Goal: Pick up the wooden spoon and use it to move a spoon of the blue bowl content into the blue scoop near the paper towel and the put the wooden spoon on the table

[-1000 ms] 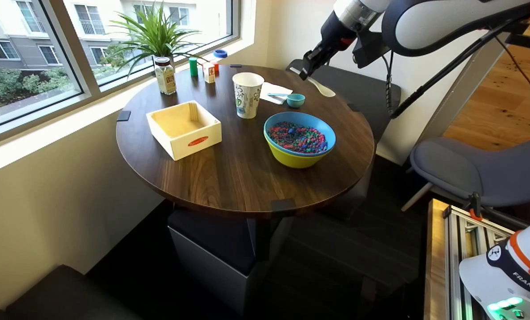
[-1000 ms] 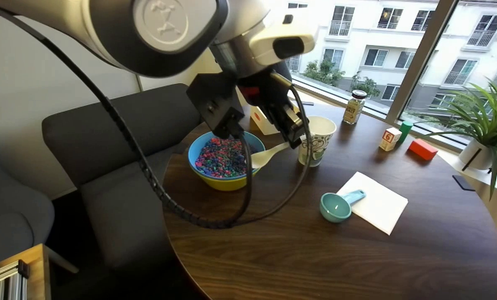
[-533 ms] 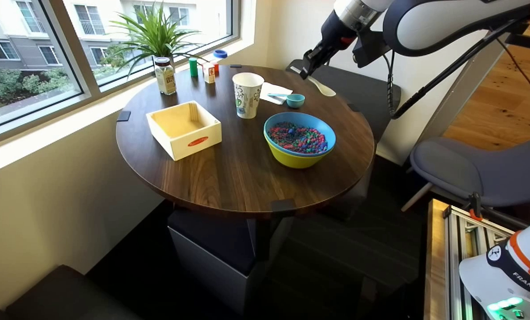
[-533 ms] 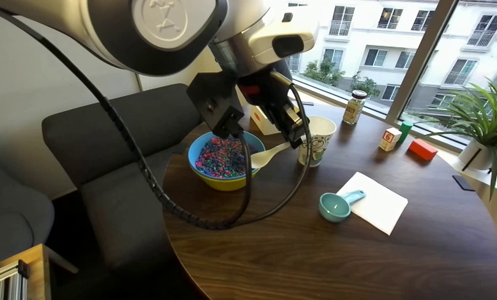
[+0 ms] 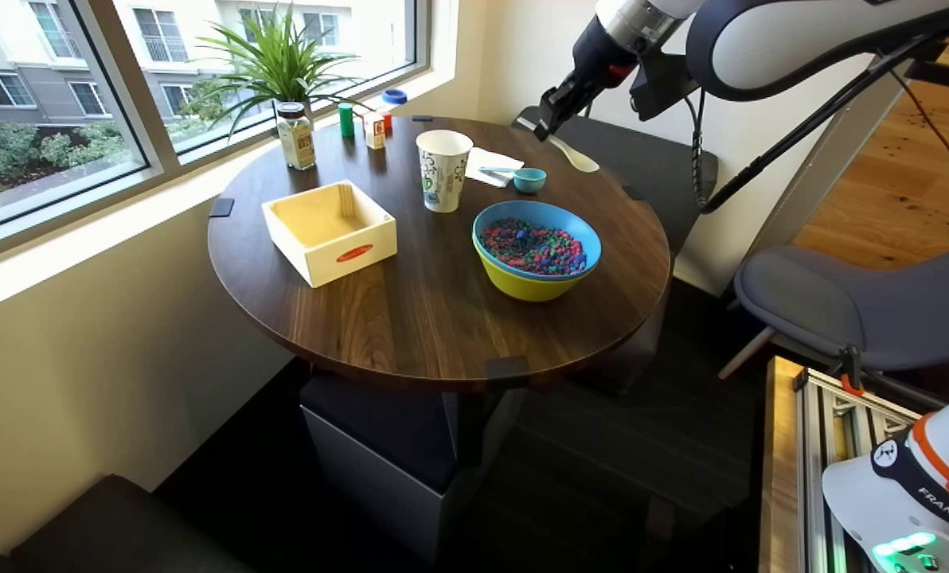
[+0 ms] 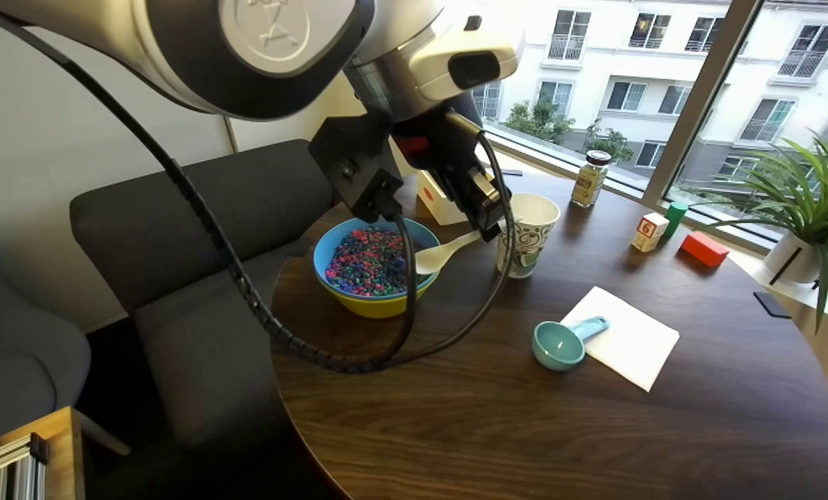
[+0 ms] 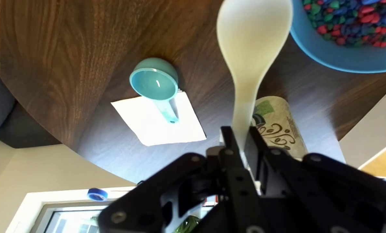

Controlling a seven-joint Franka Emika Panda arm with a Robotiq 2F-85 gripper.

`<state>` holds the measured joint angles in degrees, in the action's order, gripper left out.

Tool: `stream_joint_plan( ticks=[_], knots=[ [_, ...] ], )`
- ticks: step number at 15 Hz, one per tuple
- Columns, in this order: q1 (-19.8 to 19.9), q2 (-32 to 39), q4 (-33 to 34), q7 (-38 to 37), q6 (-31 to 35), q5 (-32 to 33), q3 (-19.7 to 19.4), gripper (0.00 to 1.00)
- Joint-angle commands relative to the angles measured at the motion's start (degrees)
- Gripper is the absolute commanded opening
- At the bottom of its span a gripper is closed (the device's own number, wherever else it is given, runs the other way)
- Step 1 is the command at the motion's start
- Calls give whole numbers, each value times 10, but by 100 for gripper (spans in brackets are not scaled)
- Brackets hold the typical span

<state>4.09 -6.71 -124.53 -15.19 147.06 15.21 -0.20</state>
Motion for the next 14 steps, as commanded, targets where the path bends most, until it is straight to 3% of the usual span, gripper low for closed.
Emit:
stream_joint_plan(
  ticks=[1, 8, 14],
  knots=[
    [-6, -11, -9, -57, -3, 23, 21, 3],
    [0, -1, -12, -264, -15, 148, 63, 3],
    [-15, 19, -14, -408, -31, 248, 75, 3]
  ],
)
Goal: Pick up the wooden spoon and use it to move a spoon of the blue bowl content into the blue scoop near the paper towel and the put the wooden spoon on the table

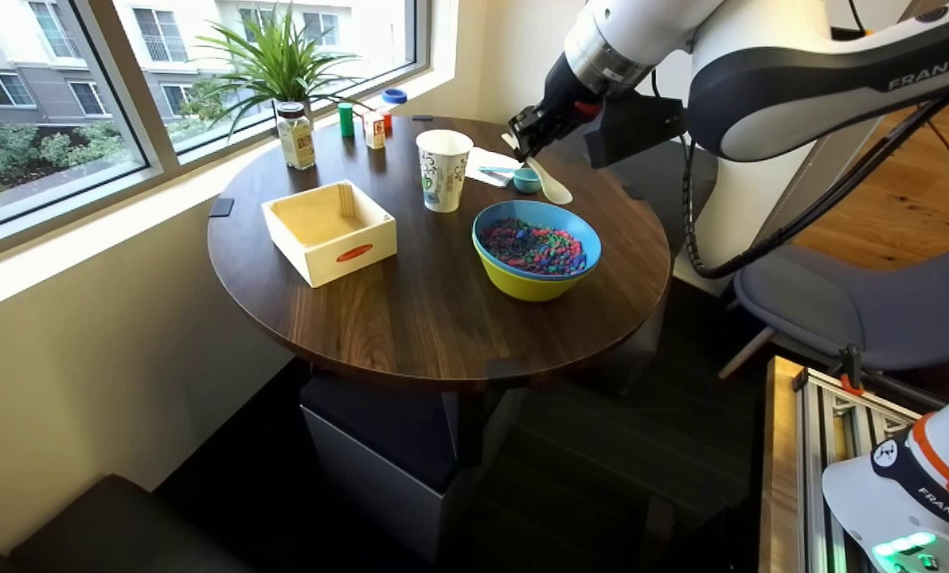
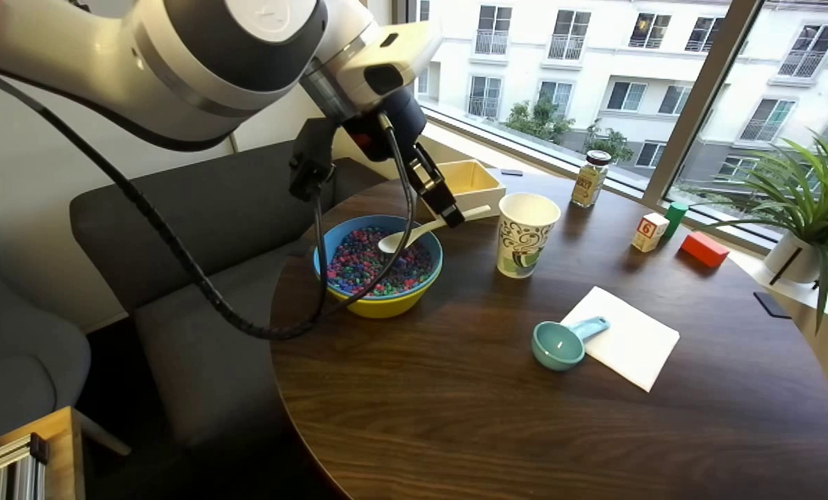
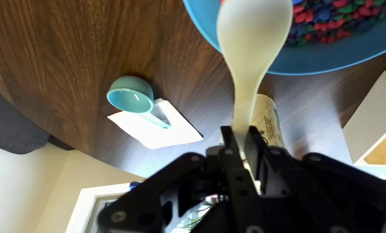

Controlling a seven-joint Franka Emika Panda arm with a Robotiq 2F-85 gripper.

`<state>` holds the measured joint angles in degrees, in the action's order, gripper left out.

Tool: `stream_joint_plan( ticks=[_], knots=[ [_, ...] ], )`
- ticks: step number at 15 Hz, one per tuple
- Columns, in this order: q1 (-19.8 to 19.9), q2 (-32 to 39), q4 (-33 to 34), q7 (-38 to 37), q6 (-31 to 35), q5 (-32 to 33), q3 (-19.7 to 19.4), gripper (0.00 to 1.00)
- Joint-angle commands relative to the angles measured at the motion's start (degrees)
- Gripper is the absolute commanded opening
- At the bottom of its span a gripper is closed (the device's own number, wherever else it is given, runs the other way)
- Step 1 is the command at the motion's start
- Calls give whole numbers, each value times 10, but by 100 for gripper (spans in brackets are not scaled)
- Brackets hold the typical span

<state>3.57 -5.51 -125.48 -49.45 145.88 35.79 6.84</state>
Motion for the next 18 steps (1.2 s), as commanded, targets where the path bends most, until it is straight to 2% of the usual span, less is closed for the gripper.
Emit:
stream_joint_plan(
  ticks=[1, 7, 18],
  knots=[
    [-13, 10, -4, -85, -21, 58, 5, 3],
    [-38, 34, -4, -175, -36, 160, 2, 3],
    [-68, 57, -4, -275, -63, 334, 0, 3]
  ],
)
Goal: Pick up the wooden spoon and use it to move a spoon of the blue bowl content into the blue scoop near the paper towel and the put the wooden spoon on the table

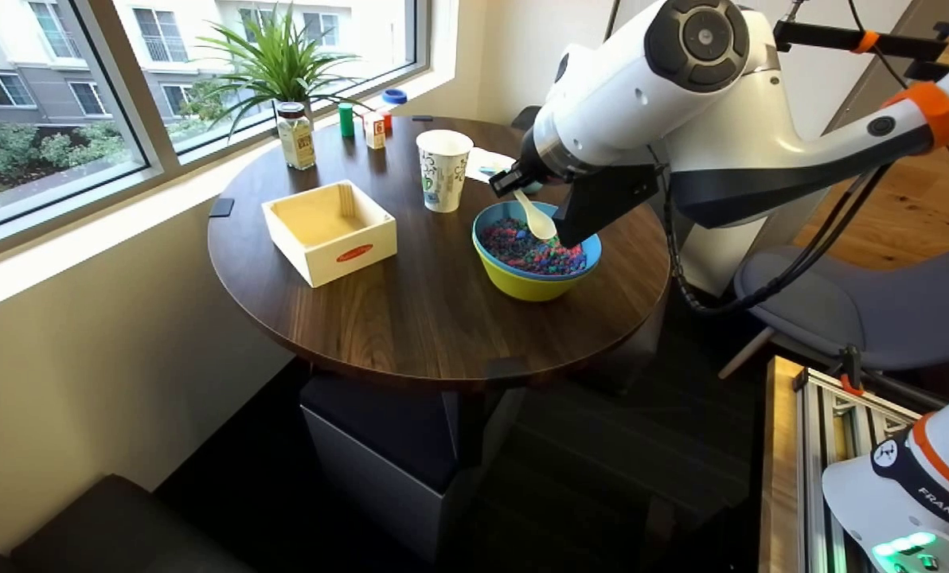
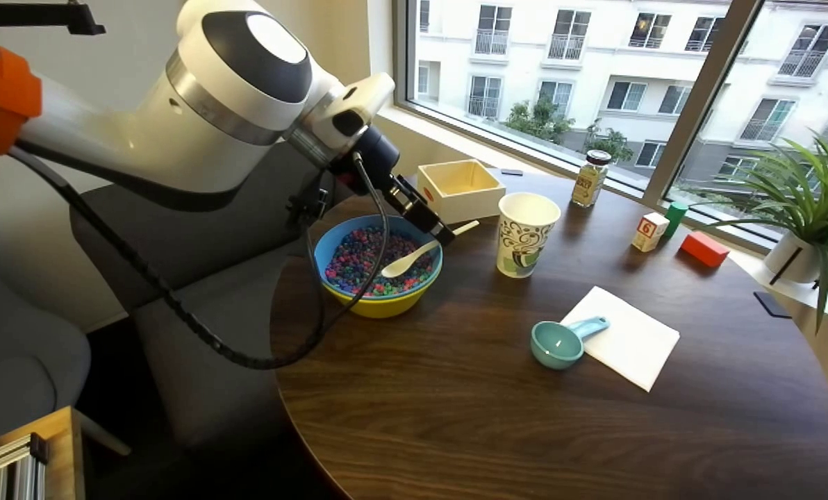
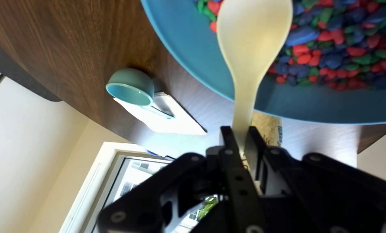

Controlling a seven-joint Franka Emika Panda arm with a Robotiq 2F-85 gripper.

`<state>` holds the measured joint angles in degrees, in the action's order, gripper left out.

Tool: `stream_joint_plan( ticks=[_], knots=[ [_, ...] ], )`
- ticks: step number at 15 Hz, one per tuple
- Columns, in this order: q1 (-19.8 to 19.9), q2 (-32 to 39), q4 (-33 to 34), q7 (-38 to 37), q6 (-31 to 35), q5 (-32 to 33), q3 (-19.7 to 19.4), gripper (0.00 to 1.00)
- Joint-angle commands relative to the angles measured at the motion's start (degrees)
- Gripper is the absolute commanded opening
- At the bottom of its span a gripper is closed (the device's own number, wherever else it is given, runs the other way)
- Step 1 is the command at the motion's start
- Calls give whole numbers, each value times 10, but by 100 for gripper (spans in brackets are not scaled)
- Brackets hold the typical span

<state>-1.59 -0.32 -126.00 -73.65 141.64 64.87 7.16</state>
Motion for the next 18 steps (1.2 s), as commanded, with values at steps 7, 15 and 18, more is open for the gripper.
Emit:
stream_joint_plan(
  ticks=[7, 15, 18],
  knots=[
    [-33, 14, -5, -35, -19, 83, -1, 3],
    [-39, 22, -6, -30, -19, 82, -3, 3],
    [-39, 19, -3, -24, -18, 62, -2, 3]
  ],
)
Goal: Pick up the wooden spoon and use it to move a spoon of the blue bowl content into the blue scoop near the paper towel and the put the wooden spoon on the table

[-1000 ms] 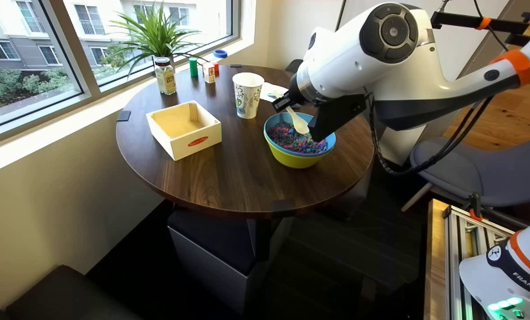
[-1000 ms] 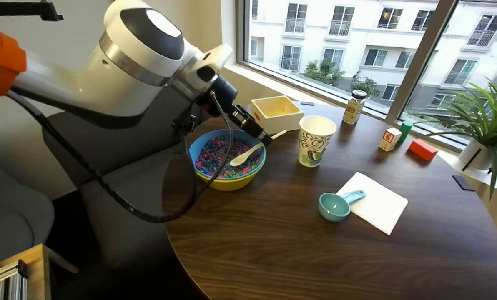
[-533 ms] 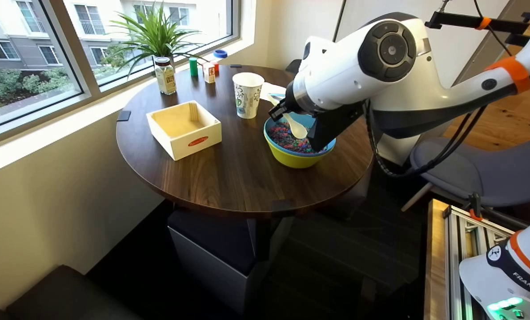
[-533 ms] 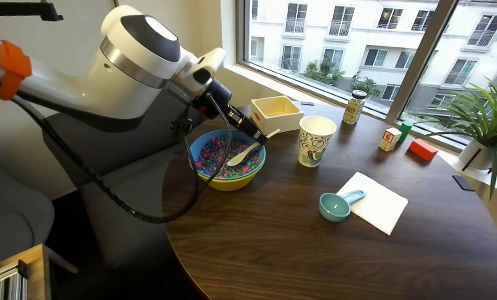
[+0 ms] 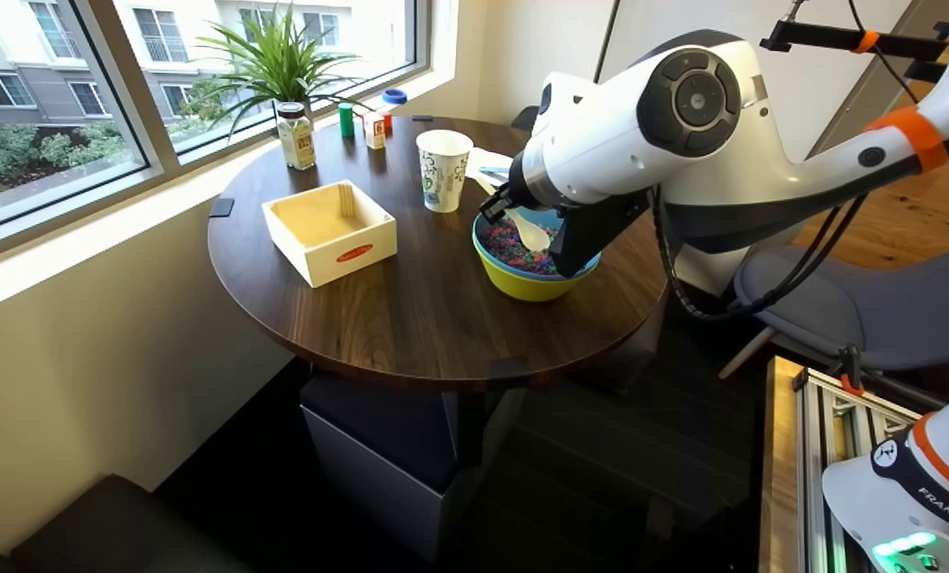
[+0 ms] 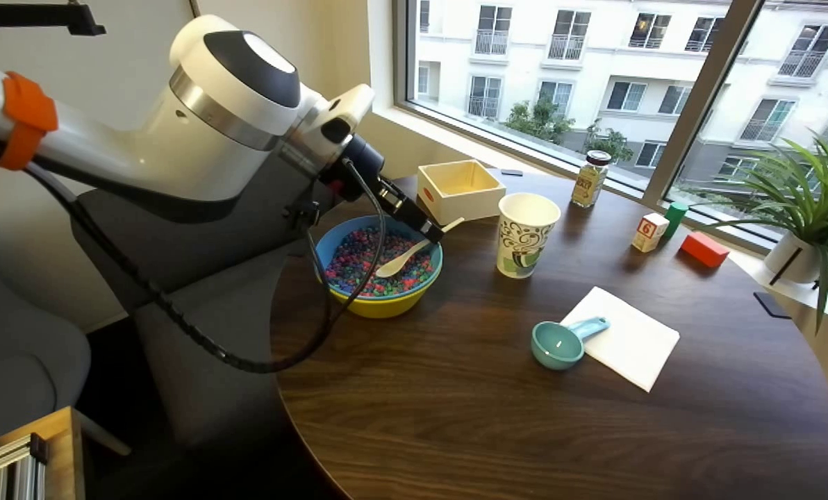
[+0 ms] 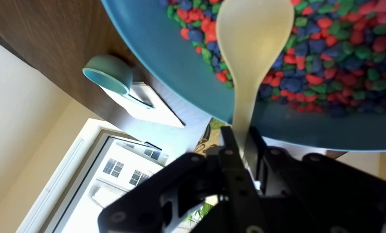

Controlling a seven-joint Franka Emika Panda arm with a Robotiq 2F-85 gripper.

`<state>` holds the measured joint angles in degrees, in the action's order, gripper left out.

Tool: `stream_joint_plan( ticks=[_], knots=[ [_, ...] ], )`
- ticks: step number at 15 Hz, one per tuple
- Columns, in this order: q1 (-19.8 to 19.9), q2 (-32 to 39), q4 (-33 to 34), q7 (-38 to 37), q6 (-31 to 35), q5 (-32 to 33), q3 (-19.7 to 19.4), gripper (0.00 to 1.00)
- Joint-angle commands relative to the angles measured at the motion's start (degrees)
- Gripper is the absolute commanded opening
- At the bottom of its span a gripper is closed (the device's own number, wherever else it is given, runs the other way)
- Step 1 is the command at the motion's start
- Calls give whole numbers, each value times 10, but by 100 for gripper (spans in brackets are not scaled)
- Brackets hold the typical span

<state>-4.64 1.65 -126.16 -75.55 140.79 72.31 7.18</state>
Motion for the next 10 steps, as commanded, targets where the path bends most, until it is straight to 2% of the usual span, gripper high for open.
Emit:
stream_joint_plan(
  ticks=[1, 10],
  knots=[
    [-9, -2, -1, -5, -9, -17, -1, 3],
    [-21, -4, -5, 9, -1, -32, 4, 3]
  ],
)
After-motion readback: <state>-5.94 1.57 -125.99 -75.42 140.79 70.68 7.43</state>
